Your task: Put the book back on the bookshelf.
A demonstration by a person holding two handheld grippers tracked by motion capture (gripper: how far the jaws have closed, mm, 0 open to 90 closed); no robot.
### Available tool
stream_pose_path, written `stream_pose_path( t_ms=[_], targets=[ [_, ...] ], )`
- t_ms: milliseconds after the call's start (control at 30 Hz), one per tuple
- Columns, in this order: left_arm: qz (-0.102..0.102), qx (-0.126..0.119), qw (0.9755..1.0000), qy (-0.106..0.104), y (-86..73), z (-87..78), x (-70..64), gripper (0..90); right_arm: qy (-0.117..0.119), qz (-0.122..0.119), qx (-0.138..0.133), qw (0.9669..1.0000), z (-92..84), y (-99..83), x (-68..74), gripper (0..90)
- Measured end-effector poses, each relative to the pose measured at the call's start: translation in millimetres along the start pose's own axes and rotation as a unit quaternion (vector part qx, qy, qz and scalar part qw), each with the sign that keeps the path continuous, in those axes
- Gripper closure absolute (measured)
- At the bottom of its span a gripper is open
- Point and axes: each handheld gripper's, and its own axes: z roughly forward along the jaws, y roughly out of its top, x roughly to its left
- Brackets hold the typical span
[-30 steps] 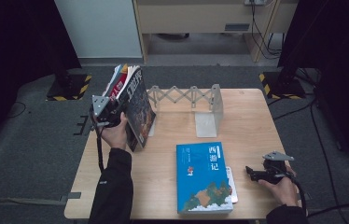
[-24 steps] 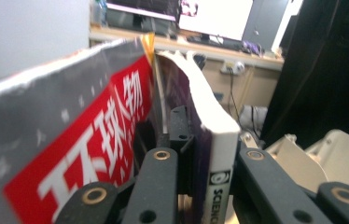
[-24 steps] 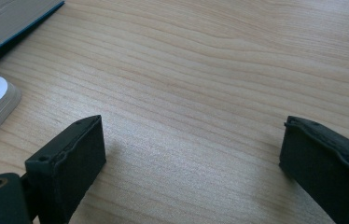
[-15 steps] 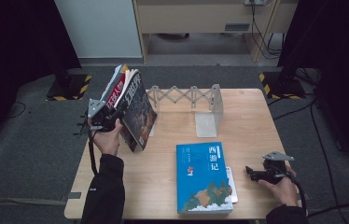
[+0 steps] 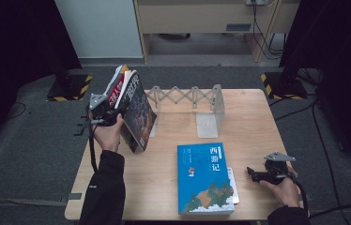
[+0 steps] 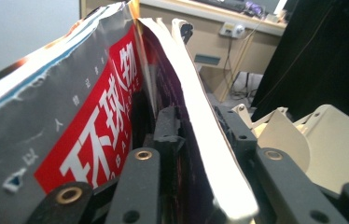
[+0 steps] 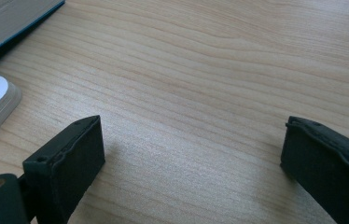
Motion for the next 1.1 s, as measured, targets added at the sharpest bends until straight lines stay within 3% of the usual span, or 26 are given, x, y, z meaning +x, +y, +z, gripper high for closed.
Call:
stream_pose_path(
  t_ms=[67,133,433,667,833,1100],
  targets=[
    [0.010,0.005,0.9998,0.013,1.5,1.3,-4.0,80.2,0.000,0.000,0.000,1.0000,0.0,0.0,0.1,6.3],
    [0.015,0.006,0.9997,0.016,2.0,1.9,-5.9,81.7,0.000,0.000,0.000,1.0000,0.0,0.0,0.1,6.3],
    [0.007,-0.023,0.9996,0.014,-0.8,9.9,-12.7,82.2,0.001,-0.004,0.001,1.0000,0.2,0.2,-0.4,5.8],
    [0.007,-0.034,0.9988,0.036,3.1,23.6,-13.0,82.3,0.001,-0.004,0.001,1.0000,0.2,0.2,-0.4,5.7],
    [0.021,-0.047,0.9967,0.063,0.4,24.5,-10.9,82.3,0.002,-0.005,0.001,1.0000,0.4,0.3,-0.3,5.3],
    [0.031,-0.062,0.9949,0.074,-3.0,23.8,-6.9,82.1,0.002,-0.007,0.002,1.0000,0.5,0.4,-0.5,5.2]
  ],
)
